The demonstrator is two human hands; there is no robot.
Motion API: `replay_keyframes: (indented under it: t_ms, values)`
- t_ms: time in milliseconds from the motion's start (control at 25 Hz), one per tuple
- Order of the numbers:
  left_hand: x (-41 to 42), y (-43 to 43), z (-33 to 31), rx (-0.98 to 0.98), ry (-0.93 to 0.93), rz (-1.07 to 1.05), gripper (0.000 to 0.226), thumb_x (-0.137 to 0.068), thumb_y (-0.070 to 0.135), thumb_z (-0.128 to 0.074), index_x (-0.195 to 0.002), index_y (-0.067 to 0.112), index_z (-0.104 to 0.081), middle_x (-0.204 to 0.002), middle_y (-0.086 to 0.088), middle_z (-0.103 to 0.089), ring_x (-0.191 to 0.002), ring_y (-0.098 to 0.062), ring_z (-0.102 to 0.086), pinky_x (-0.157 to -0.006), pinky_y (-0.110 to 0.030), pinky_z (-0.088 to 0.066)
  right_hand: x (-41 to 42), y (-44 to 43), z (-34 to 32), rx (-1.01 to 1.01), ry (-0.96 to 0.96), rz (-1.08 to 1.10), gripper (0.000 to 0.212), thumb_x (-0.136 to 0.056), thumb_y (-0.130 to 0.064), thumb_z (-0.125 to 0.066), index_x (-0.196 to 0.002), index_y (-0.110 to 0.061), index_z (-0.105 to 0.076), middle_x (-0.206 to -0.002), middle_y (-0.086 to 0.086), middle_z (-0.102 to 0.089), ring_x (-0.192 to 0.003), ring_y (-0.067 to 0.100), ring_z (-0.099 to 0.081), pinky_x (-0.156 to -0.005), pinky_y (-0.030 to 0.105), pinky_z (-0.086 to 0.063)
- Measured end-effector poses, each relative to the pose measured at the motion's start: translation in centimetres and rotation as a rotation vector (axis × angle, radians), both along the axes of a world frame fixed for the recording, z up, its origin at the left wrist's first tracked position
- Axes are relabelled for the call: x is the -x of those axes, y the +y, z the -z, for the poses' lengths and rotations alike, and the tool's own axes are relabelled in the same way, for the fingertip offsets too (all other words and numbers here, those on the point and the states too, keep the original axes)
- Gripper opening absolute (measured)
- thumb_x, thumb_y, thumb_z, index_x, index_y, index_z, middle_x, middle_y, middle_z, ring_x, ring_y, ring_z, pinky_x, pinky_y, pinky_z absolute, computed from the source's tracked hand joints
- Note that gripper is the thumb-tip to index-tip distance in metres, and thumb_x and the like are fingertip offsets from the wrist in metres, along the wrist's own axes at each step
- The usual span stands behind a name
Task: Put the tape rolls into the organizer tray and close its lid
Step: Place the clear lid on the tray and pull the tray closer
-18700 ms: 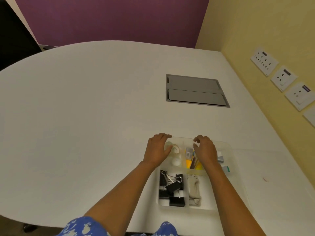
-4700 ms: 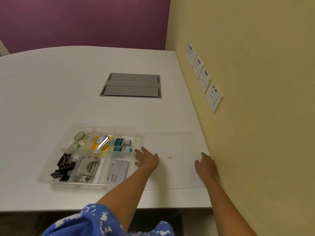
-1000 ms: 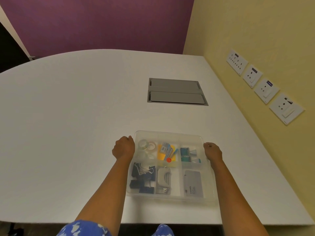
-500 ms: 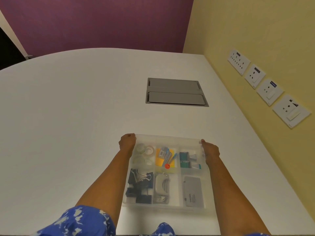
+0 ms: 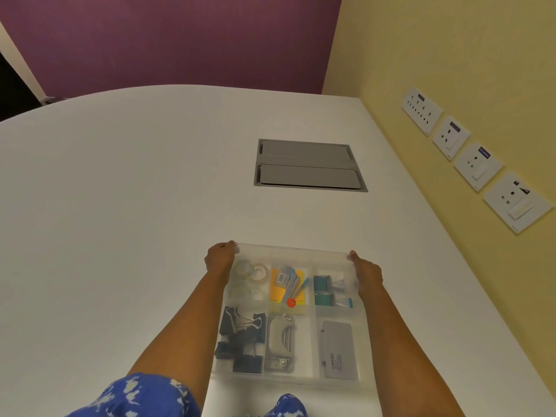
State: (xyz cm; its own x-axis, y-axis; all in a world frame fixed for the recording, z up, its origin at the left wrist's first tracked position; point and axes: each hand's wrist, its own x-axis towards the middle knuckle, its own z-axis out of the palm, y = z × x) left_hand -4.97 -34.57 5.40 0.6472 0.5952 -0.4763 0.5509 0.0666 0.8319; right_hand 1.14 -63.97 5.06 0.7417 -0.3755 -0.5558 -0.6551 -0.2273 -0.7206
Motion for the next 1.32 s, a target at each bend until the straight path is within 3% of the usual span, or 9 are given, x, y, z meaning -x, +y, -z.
replay_keyframes:
  t_ms: [240,400,520,760,1080,1200,1320]
  values:
    - [-0.1,0.4,0.5,0.043,0.013,0.064,0.039,-0.1,0.033,-0.045,-0.109,0.003,-0.067,-0.122,-0.014,-0.066,-0.115,-0.031,-0.057,-0.104,-0.037,-0.039,0.5,0.3,0.6,0.073,-0.13,-0.023,0.049,-0.095,-0.043,-0.051,-0.114,0.001,-0.062,-0.119,0.022,-0.063,-0.108,0.037,-0.058,-0.097,0.042,-0.046]
    - [-0.1,0.2,1.1,-0.026,0.043,0.048,0.043,-0.1,0.038,-0.043,-0.113,0.005,-0.067,-0.127,-0.015,-0.063,-0.12,-0.033,-0.053,-0.105,-0.037,-0.038,0.7,0.4,0.7,0.057,-0.157,-0.01,0.047,-0.096,-0.041,-0.05,-0.113,0.0,-0.063,-0.117,0.021,-0.063,-0.091,0.029,-0.053,-0.094,0.041,-0.047]
    - [-0.2,-0.2,1.4,-0.081,0.034,0.021,0.042,-0.099,0.036,-0.045,-0.116,0.003,-0.066,-0.127,-0.018,-0.062,-0.119,-0.035,-0.054,-0.103,-0.038,-0.04,0.7,0.5,1.0,0.051,-0.197,0.01,0.043,-0.096,-0.039,-0.052,-0.11,0.0,-0.065,-0.113,0.02,-0.065,-0.086,0.026,-0.051,-0.083,0.036,-0.046]
    - [-0.1,-0.5,1.8,-0.149,0.0,0.029,0.04,-0.1,0.034,-0.044,-0.11,0.002,-0.067,-0.121,-0.02,-0.065,-0.112,-0.035,-0.057,-0.098,-0.038,-0.044,1.5,1.0,1.0,0.139,-0.277,0.02,0.042,-0.096,-0.037,-0.051,-0.106,0.0,-0.068,-0.11,0.019,-0.069,-0.095,0.034,-0.063,-0.087,0.041,-0.053]
    - [1.9,-0.2,1.2,-0.276,0.011,0.063,0.038,-0.103,0.028,-0.036,-0.125,0.004,-0.055,-0.127,-0.019,-0.06,-0.116,-0.035,-0.056,-0.099,-0.041,-0.046,2.6,0.3,0.0,0.152,-0.292,-0.065,0.037,-0.098,-0.03,-0.05,-0.117,-0.001,-0.064,-0.12,0.018,-0.066,-0.108,0.035,-0.06,-0.093,0.039,-0.049]
    - [4.1,-0.2,1.7,-0.286,0.01,0.102,0.037,-0.102,0.028,-0.037,-0.123,0.005,-0.057,-0.126,-0.018,-0.061,-0.113,-0.035,-0.057,-0.097,-0.042,-0.047,4.3,-0.3,0.2,0.173,-0.28,-0.097,0.037,-0.099,-0.029,-0.047,-0.119,-0.001,-0.063,-0.122,0.017,-0.065,-0.107,0.033,-0.06,-0.093,0.038,-0.049]
    - [6.5,-0.9,1.9,-0.296,-0.017,0.121,0.038,-0.102,0.03,-0.037,-0.122,0.005,-0.057,-0.124,-0.018,-0.062,-0.11,-0.035,-0.059,-0.096,-0.043,-0.048,6.7,-0.6,0.4,0.203,-0.27,-0.121,0.039,-0.1,-0.031,-0.045,-0.116,-0.002,-0.064,-0.118,0.018,-0.066,-0.094,0.028,-0.058,-0.084,0.034,-0.047]
